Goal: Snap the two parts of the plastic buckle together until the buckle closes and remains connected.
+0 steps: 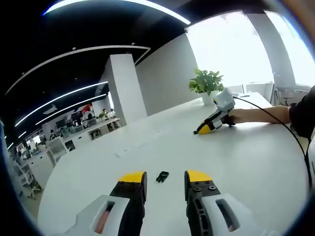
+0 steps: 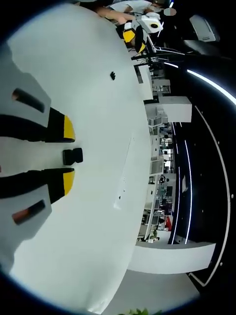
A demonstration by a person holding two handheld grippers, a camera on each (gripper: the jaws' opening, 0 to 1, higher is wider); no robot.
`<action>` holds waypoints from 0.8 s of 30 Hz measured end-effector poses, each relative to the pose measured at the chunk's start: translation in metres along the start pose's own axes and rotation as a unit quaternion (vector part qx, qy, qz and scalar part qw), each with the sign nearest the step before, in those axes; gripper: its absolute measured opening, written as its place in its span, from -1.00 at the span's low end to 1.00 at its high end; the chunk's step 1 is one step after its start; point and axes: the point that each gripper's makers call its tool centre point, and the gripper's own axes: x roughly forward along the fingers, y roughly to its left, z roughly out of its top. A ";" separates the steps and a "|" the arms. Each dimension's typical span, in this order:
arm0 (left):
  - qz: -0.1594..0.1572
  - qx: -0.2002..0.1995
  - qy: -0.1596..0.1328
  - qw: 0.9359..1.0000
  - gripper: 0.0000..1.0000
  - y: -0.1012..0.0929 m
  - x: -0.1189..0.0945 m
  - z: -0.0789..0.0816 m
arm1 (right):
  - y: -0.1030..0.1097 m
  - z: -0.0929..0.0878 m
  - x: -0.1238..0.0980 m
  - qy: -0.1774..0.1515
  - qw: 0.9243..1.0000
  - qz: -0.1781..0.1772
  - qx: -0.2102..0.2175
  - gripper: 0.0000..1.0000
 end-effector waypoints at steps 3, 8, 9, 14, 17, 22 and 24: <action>-0.001 0.000 0.000 1.000 -0.39 0.000 0.000 0.000 | 0.000 0.000 0.000 0.000 1.000 0.000 -0.002 -0.61; -0.001 0.001 0.001 1.000 -0.39 -0.001 0.000 0.000 | 0.001 0.000 0.000 -0.001 1.000 0.001 -0.002 -0.63; -0.001 0.001 0.002 1.000 -0.39 -0.001 0.001 0.000 | 0.000 0.000 0.000 -0.001 1.000 0.001 -0.002 -0.63; -0.002 0.001 0.002 1.000 -0.39 -0.001 0.001 0.000 | 0.002 0.000 -0.001 -0.001 1.000 0.002 -0.004 -0.66; -0.002 0.001 0.002 1.000 -0.39 -0.001 0.001 -0.001 | 0.002 0.001 -0.001 -0.002 1.000 0.002 -0.005 -0.67; -0.001 0.000 0.001 1.000 -0.39 -0.001 0.000 -0.001 | 0.002 0.000 -0.001 -0.002 1.000 0.002 -0.006 -0.68; -0.001 -0.001 0.003 1.000 -0.39 -0.001 0.000 -0.002 | 0.003 0.000 -0.001 -0.002 1.000 0.003 -0.006 -0.71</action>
